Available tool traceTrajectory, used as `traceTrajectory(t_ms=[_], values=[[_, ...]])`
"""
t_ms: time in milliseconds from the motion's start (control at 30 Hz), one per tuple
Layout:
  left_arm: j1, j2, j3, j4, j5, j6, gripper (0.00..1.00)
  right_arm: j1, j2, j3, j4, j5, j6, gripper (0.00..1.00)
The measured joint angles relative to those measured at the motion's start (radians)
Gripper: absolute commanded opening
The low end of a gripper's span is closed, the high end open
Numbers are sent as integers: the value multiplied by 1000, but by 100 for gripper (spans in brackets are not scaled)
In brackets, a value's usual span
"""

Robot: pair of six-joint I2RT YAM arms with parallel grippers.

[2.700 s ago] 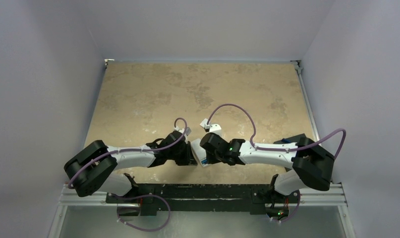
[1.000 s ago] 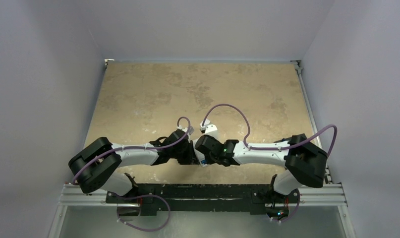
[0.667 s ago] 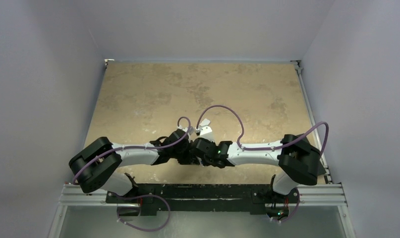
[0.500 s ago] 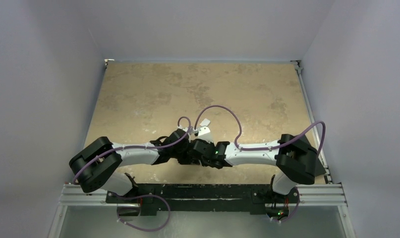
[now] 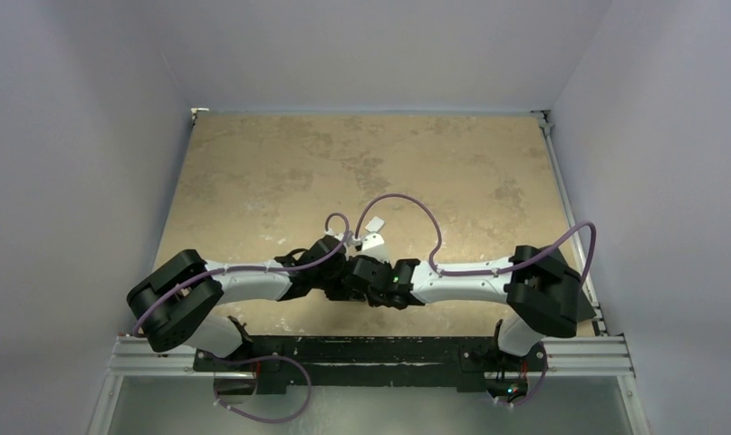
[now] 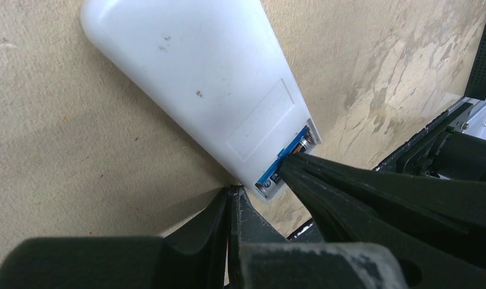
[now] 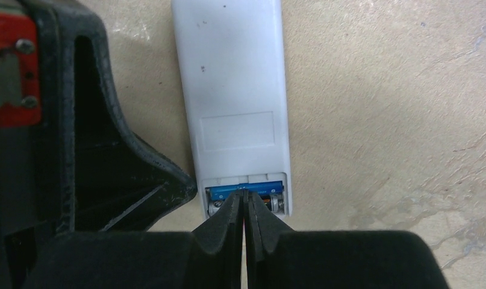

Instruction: Load the batteries into the remote control

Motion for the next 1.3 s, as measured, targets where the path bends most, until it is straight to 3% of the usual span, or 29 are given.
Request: traceTrajectory(t_ms=[1167,1300], values=[[0,-18,0,-8,-24,3,0,8,10,-5,42,-41,14,14],[0,-20,0,-10,-26,3,0,8,1,-5,30,-37,16,24]])
